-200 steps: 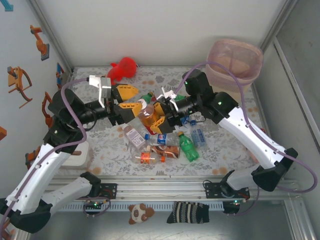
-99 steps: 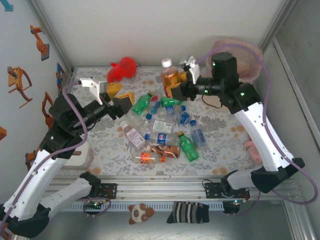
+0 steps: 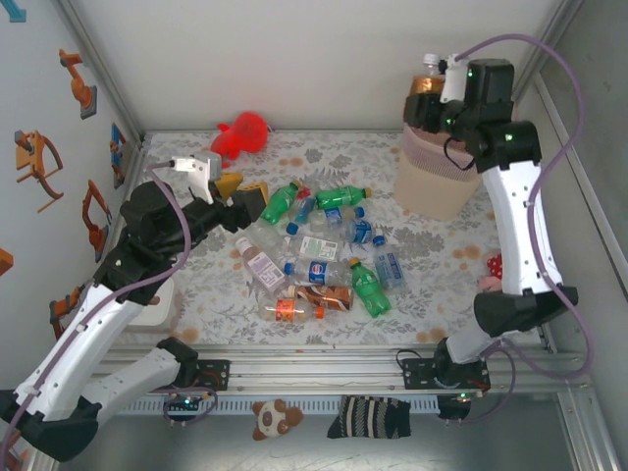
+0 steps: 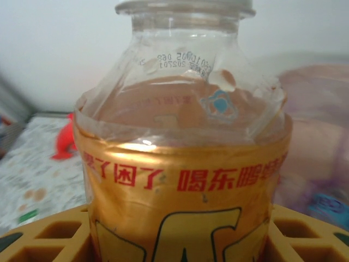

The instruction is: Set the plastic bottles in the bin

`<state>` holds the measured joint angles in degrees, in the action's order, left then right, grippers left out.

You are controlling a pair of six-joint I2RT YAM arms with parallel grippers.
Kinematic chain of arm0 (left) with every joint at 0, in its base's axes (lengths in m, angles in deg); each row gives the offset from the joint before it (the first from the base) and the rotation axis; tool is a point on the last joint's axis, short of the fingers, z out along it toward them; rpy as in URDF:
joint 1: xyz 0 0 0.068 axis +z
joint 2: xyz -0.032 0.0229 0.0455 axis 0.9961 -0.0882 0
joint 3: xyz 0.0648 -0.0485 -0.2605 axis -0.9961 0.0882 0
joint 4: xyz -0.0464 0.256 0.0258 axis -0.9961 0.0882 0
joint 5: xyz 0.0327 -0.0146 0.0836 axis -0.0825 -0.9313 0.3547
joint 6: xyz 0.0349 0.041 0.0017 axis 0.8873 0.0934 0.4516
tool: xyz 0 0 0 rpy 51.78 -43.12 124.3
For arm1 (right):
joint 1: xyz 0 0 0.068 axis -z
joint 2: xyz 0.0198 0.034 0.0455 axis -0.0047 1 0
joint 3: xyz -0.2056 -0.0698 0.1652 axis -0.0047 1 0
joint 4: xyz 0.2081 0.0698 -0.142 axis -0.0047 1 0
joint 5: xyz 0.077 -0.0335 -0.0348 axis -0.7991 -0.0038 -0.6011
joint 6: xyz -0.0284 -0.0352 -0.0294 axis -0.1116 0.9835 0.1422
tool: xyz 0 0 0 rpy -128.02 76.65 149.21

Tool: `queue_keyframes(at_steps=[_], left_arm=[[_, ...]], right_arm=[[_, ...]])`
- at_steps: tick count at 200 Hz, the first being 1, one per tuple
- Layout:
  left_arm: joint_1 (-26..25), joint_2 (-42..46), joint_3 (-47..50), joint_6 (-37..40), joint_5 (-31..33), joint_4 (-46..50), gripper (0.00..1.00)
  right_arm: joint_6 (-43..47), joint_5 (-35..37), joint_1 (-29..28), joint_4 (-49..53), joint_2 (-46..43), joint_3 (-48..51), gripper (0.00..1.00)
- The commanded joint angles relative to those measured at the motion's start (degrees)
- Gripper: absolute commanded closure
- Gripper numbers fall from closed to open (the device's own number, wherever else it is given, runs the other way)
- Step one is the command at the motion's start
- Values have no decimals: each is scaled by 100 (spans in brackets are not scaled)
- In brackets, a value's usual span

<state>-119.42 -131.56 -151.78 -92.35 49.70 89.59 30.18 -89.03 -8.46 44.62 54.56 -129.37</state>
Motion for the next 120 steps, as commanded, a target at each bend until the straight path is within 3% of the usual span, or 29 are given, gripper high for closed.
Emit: queue_keyframes(at_steps=[1,46,120], left_arm=[[3,-38,7,-112,-31,-72,26],[3,-89,35,-112,-5,-50,26],[3,-177,138,-68,129,8,26]], right_arm=[[-411,464,425,729,334,-456,49],[-334,1031,988,1139,1123,-978,49],[7,2136,1109,2042,2605,-1968,49]])
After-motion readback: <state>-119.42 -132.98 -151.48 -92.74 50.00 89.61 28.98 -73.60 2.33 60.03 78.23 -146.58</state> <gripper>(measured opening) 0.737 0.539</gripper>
